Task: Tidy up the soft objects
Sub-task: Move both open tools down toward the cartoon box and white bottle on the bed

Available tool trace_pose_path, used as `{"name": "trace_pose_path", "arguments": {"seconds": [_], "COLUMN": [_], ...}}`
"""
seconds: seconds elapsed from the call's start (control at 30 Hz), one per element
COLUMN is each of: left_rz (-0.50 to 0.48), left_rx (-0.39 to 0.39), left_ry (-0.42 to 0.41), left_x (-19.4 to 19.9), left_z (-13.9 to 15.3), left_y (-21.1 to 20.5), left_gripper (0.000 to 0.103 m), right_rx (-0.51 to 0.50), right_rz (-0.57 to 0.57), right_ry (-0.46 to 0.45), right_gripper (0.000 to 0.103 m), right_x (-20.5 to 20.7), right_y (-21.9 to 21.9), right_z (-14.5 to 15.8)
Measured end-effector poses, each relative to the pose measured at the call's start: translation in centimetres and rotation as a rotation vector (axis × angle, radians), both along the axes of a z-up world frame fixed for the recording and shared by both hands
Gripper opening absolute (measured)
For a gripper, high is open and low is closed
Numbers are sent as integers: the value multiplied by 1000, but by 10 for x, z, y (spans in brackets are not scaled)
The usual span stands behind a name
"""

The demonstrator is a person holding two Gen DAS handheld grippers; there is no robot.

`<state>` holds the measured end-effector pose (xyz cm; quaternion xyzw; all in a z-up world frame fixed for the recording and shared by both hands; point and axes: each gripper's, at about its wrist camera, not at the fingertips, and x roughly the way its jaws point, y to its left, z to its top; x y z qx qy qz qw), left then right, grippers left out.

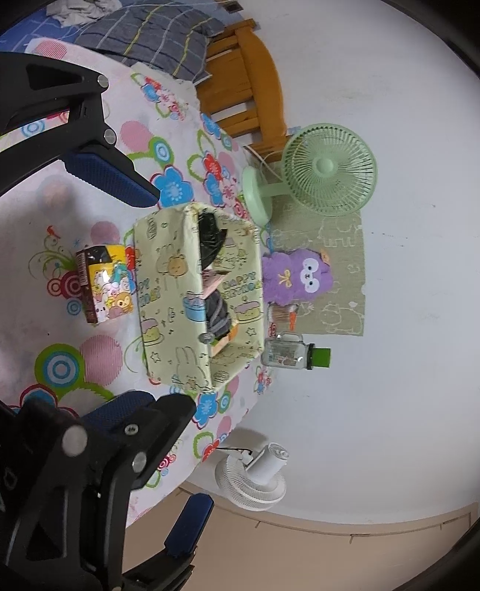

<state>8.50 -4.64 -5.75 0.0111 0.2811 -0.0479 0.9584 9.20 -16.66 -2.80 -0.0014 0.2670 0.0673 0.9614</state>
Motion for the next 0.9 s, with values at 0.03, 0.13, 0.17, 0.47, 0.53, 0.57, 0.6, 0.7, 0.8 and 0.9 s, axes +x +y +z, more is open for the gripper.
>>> {"name": "trace_pose_path", "arguments": {"seconds": [0.03,0.13,0.17,0.47,0.53,0.57,0.6,0.7,0.8,0.9], "left_rz": [-1,-4,-7,-16,-18,-19,-21,-33,-41,-46], "left_rx": [-4,-9,-9,-1,-1,1,5,4,6,7], "left_ry": [7,24,25,50,60,63,66,78,92,108], "left_x": [1,4,4,4,6,6,6,8,10,12], "left_z": [-3,-10,-13,-37,-42,-44,-47,-53,-60,-66], "left_y": [0,1,0,-1,-2,-3,-4,-6,-7,-9], "left_gripper": [101,101,101,101,101,101,101,101,101,101], "right_rx": [-2,0,4,22,21,21,23,19,12,7], "right_rz": [-1,2,5,18,9,7,6,4,4,4], "right_ry": [3,14,16,51,52,54,57,67,75,88], "right_gripper": [96,96,96,96,96,96,96,96,96,96], "right_x": [0,-1,-1,0,0,0,0,2,3,5], "right_y": [-1,-2,-3,-6,-7,-7,-8,-11,-13,-15], "right_z": [-3,-9,-12,-38,-43,-46,-49,-55,-60,-66]}}
